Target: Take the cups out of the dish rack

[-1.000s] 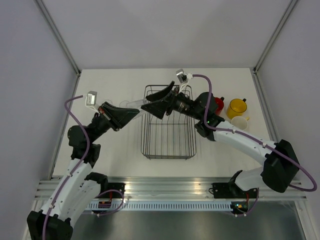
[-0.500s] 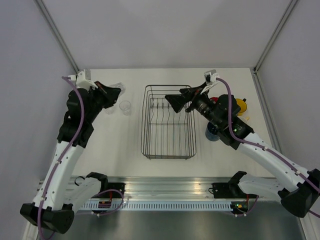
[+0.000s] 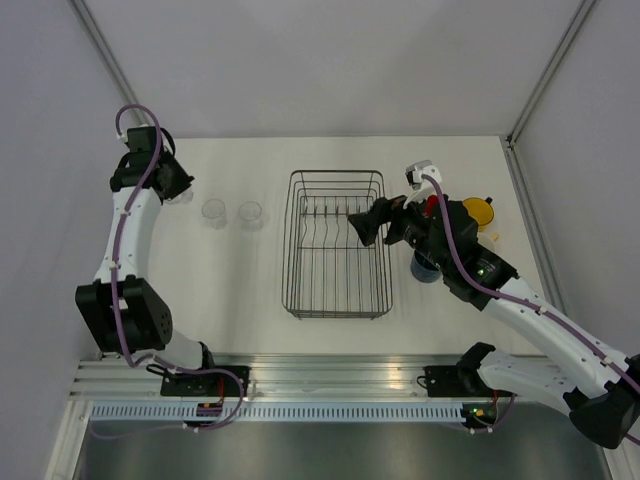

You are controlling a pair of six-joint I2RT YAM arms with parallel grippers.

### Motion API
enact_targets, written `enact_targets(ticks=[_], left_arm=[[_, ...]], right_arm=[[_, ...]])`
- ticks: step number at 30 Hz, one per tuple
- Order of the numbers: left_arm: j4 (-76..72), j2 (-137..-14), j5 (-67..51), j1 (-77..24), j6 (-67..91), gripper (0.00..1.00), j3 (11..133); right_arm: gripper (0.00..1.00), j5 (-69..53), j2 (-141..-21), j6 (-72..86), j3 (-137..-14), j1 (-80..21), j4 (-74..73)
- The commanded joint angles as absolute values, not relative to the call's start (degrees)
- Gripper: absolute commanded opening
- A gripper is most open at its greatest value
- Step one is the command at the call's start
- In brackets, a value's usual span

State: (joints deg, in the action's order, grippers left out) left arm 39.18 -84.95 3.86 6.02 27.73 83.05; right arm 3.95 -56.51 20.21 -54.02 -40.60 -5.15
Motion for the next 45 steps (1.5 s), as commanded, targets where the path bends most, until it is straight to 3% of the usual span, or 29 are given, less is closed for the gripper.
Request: enact_targets(ticks=[1, 10, 20, 30, 41, 45], left_arm=[[43.59, -91.12, 2.72, 9.31, 23.73, 0.02, 88.67], [51.58, -109.84, 3.07, 12.13, 20.83, 0.02, 104.75], [52.3, -121.28, 5.62, 12.57, 20.57, 0.05, 110.3], [52.29, -125.68, 6.86, 12.57, 19.95, 0.07, 109.25], [52.21, -126.82, 5.54, 12.66, 19.78, 0.18, 108.11], [52.21, -126.83, 5.54, 12.57, 19.78, 0.18, 107.14]], right_arm=[[0.98, 4.92, -55.81, 18.46, -53.26, -40.34, -5.98], [0.98, 5.71, -55.99, 18.11, -51.68, -40.34, -5.54], [0.98, 5.54, -55.99, 18.02, -50.8, -40.34, -5.01], [0.98, 5.45, -56.6, 17.93, -50.36, -40.34, -4.75], [0.98, 5.01, -56.25, 17.93, -50.19, -40.34, -4.83], [0.98, 5.1, -56.16, 17.93, -50.19, -40.34, -4.83]])
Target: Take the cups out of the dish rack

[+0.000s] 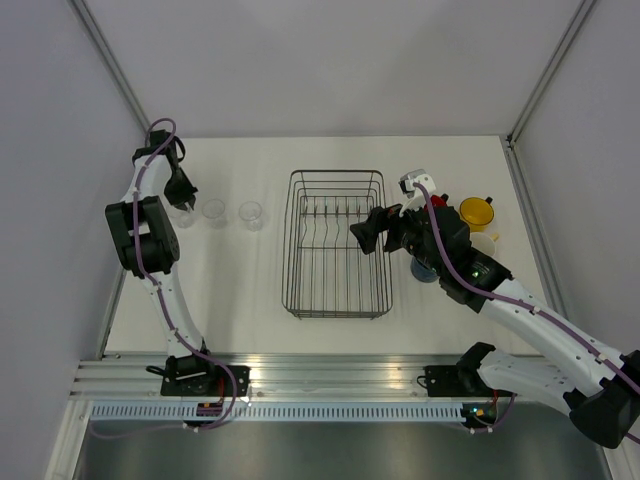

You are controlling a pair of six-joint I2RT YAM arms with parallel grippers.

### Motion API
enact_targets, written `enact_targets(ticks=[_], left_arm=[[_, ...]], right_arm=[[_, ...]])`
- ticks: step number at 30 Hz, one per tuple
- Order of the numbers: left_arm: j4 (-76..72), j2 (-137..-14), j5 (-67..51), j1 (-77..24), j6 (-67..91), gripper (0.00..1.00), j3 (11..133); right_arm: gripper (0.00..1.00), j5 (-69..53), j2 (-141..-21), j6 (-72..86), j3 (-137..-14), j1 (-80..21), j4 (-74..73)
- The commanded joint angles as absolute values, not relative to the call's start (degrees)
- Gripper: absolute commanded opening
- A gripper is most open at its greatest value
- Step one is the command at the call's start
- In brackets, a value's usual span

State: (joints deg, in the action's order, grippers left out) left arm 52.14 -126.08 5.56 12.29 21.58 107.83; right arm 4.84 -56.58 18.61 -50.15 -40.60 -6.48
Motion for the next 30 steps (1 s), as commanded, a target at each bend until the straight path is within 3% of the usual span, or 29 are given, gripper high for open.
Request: enact_targets(ticks=[1, 16, 24, 30], left_arm=[[52.21, -126.83, 5.45, 12.57, 19.86, 0.18, 106.88], [52.29, -125.07, 5.97, 11.07, 19.78, 0.17, 105.47], [52.38, -121.03, 6.33, 11.25, 19.95, 0.35, 105.82], [53.26, -117.08, 6.77, 11.77, 20.21, 0.4, 107.4]], right_arm=[[0.98, 5.01, -56.08, 17.93, -50.19, -40.34, -4.83], [0.98, 4.75, -56.42, 17.93, -50.18, -40.34, -4.75], [0.98, 5.1, -56.51, 17.84, -50.19, -40.34, -4.92], [0.98, 6.06, -56.25, 17.49, -50.27, -40.34, -5.27]])
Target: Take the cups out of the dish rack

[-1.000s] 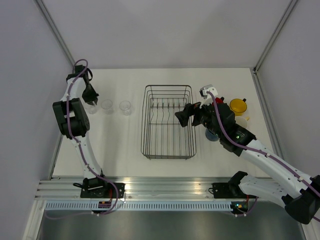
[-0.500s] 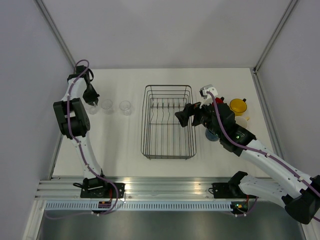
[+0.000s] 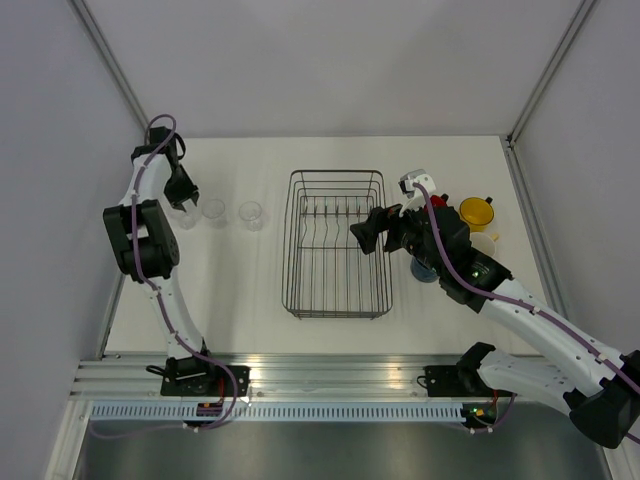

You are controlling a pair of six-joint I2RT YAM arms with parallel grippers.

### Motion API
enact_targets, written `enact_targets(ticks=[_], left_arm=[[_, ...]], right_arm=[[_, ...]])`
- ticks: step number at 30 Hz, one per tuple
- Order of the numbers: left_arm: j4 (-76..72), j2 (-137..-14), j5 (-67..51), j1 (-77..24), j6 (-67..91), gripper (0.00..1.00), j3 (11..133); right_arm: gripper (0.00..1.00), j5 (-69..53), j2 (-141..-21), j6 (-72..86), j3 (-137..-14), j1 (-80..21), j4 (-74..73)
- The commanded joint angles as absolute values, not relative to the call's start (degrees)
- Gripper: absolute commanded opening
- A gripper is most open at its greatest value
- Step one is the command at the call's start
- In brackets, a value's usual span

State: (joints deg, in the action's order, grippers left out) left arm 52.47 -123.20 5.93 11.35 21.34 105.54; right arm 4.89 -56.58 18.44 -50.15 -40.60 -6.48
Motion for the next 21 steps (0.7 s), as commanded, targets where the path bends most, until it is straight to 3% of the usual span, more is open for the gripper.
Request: enact_targets(ticks=[1, 5, 7, 10, 21], left_arm=[[53.26, -116.46, 6.77, 11.78, 20.21, 0.41, 107.66], [53.44, -111.72, 5.98, 12.13, 20.3, 0.56, 108.02], [53.44, -107.42, 3.71, 12.04, 20.13, 0.8, 107.49], [52.91, -100.58, -3.04, 11.52, 18.73, 1.0, 104.95], [45.53, -65.33, -0.18, 3.62, 13.9, 1.0, 83.16]], right_arm=[[0.98, 6.15, -56.16, 17.4, -50.27, -40.43, -5.45], [0.98, 7.99, -55.81, 16.53, -50.45, -40.34, -6.24], [0.98, 10.01, -55.03, 16.08, -50.62, -40.34, -7.38], [0.98, 14.49, -54.05, 15.38, -52.64, -40.34, -11.41], [0.98, 32.96, -49.06, 13.98, -64.24, -40.34, -34.34]])
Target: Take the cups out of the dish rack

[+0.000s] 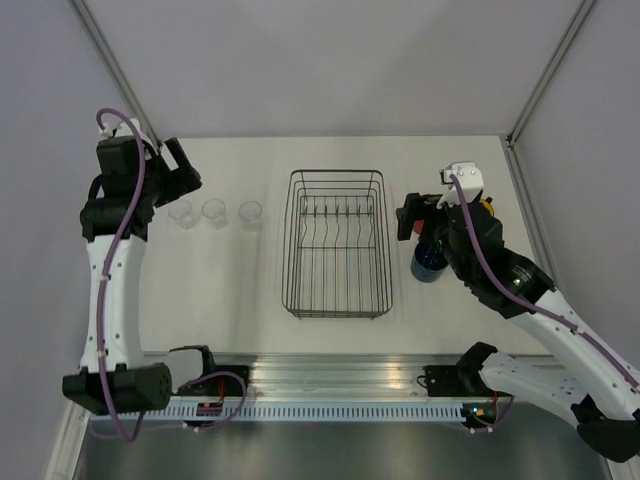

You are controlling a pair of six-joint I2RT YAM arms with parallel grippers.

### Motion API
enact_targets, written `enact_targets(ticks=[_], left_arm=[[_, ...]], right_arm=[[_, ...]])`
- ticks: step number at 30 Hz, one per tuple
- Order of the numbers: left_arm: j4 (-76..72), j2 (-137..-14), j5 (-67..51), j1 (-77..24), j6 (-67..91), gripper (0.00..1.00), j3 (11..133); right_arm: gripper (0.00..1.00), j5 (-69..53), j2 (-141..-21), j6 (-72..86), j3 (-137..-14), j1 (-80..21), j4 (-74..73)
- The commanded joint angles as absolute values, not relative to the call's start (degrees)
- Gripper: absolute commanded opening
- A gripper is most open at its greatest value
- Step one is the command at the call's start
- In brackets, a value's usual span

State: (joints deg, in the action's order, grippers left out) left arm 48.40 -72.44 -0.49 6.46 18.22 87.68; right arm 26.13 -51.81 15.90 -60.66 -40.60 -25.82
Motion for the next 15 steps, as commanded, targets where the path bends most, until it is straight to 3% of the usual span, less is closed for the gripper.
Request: enact_targets(ticks=[1, 5, 15], left_arm=[[44.48, -62.87, 3.04, 2.12, 13.19, 1.0, 81.49], [44.38, -52.49, 6.42, -4.99, 10.03, 1.0, 73.85], [46.75, -27.7, 4.76, -8.35, 8.17, 1.0, 62.76]], right_arm=[[0.98, 34.61, -48.35, 13.54, -64.6, -40.34, -35.15], [0.98, 37.08, -44.31, 10.73, -65.21, -40.34, -38.75], [0.98, 39.37, -33.14, 11.6, -66.27, -40.43, -48.95]])
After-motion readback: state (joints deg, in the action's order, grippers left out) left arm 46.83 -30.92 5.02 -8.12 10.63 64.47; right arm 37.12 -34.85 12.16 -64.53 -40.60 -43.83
